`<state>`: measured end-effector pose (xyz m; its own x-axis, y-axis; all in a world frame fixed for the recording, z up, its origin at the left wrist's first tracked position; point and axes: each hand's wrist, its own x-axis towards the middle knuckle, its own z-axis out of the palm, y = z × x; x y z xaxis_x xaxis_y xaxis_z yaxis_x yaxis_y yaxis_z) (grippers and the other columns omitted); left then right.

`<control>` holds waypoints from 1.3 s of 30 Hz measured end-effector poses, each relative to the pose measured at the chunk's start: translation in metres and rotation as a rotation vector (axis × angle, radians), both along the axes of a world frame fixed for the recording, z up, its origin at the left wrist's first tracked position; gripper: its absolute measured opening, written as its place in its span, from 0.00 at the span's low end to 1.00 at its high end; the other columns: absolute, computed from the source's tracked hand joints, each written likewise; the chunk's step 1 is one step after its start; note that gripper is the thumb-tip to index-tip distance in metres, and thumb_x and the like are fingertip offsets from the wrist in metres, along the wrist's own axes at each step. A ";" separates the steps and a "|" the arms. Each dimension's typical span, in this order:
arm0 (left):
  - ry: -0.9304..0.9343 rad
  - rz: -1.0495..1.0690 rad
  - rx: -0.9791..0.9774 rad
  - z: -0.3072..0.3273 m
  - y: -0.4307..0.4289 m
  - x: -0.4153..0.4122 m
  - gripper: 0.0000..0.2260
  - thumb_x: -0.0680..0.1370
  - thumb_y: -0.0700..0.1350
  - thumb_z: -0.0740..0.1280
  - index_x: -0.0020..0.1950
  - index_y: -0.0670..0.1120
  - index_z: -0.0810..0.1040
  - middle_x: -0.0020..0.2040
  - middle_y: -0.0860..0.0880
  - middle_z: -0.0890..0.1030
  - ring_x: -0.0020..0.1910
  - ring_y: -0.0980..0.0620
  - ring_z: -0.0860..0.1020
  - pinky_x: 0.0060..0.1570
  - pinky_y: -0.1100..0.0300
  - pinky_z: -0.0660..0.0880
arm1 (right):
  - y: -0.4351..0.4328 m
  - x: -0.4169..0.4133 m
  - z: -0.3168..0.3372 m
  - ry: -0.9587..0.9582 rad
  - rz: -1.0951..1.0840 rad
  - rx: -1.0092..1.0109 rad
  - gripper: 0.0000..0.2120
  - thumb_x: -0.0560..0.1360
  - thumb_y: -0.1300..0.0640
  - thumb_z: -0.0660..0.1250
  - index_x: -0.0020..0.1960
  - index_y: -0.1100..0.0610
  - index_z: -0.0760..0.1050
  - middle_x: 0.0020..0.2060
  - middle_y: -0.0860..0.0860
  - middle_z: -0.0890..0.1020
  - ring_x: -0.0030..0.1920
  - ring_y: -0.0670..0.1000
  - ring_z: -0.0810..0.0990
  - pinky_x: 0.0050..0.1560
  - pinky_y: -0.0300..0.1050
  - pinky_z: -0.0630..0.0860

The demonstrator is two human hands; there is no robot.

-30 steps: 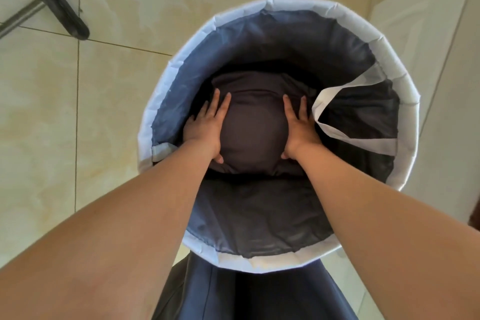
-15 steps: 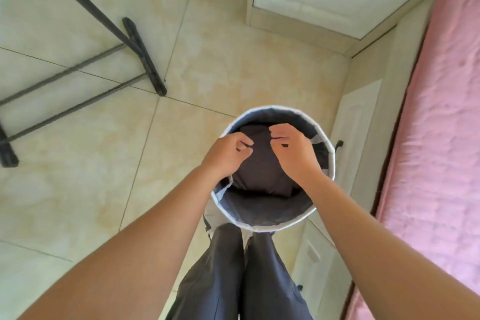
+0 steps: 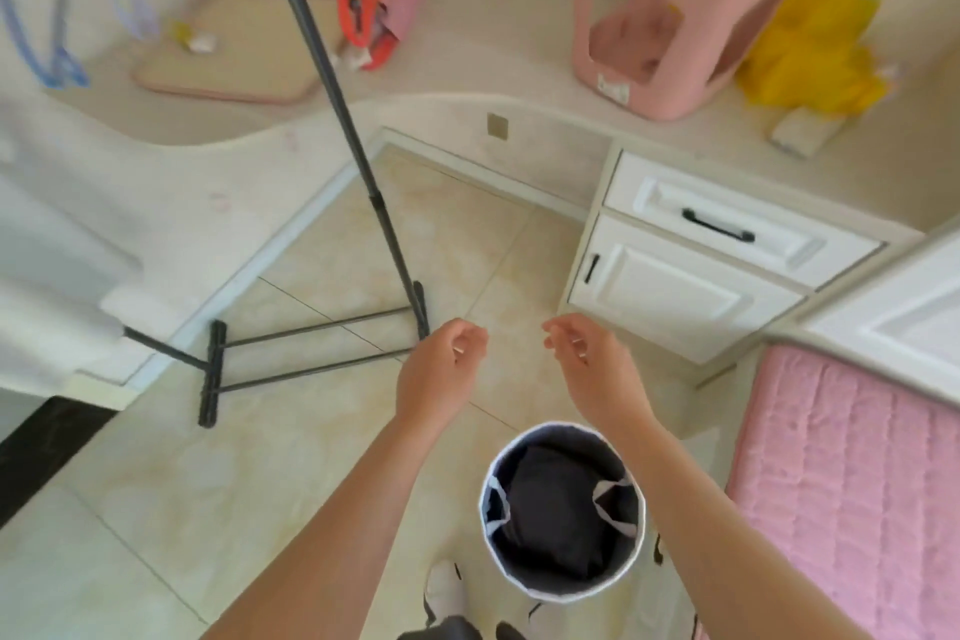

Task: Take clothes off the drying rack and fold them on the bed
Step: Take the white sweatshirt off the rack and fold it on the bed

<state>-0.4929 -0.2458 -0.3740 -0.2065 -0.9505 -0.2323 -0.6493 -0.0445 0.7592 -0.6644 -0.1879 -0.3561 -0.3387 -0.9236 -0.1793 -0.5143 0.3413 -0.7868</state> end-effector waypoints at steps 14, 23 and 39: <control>0.052 0.236 -0.139 0.164 0.009 0.212 0.10 0.80 0.53 0.61 0.53 0.51 0.79 0.44 0.59 0.83 0.48 0.59 0.79 0.51 0.58 0.73 | -0.051 0.179 0.149 0.074 0.393 -0.157 0.12 0.81 0.48 0.56 0.56 0.47 0.77 0.50 0.44 0.82 0.50 0.44 0.79 0.50 0.42 0.76; 0.112 0.358 -0.161 0.194 -0.007 0.413 0.07 0.78 0.54 0.63 0.48 0.54 0.79 0.42 0.59 0.84 0.46 0.55 0.81 0.49 0.53 0.77 | -0.096 0.368 0.181 0.065 0.463 -0.172 0.11 0.80 0.48 0.57 0.56 0.48 0.77 0.50 0.43 0.82 0.48 0.44 0.80 0.51 0.44 0.75; 0.184 0.491 -0.368 0.257 -0.106 0.647 0.06 0.78 0.44 0.64 0.47 0.53 0.80 0.44 0.55 0.83 0.47 0.54 0.80 0.52 0.54 0.77 | -0.220 0.609 0.255 0.038 0.618 -0.317 0.09 0.78 0.55 0.61 0.56 0.49 0.77 0.49 0.45 0.80 0.43 0.43 0.77 0.37 0.34 0.68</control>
